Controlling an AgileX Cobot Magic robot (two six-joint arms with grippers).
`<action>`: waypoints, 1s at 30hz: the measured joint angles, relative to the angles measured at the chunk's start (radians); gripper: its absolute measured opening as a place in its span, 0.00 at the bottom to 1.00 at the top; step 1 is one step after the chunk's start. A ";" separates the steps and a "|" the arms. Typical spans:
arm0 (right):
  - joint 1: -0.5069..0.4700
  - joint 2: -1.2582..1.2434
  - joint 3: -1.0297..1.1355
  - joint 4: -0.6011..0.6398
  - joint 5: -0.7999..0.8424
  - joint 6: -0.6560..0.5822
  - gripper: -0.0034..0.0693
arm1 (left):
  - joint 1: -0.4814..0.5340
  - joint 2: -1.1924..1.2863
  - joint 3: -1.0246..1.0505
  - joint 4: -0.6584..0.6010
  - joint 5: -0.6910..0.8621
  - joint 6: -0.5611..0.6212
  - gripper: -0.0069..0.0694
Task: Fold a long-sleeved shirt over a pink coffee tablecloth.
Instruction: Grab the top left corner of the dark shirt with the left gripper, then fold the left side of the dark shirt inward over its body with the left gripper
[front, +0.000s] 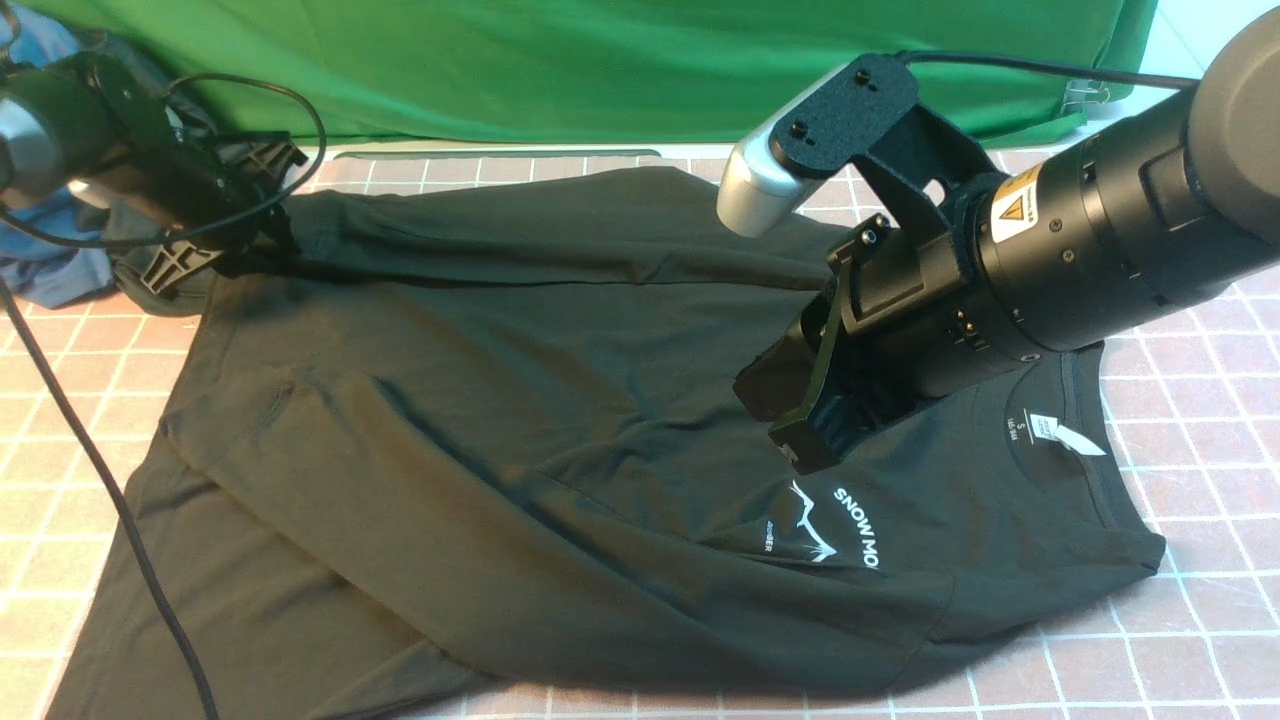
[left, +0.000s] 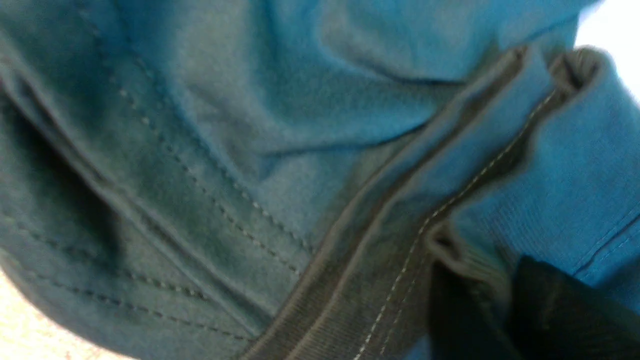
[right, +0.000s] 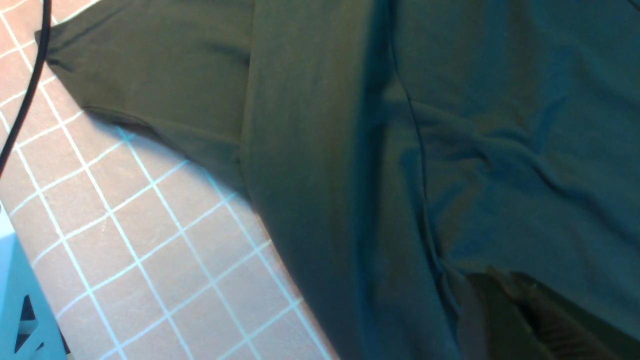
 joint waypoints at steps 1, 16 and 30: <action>0.000 0.000 0.000 0.000 0.000 0.000 0.15 | 0.000 0.000 0.000 -0.003 0.005 0.012 0.19; 0.000 0.000 0.000 0.000 0.007 0.000 0.17 | 0.000 -0.171 0.000 -0.005 0.269 0.122 0.15; 0.000 0.000 0.000 0.000 0.026 0.000 0.17 | -0.027 -0.339 0.117 0.123 0.481 0.111 0.15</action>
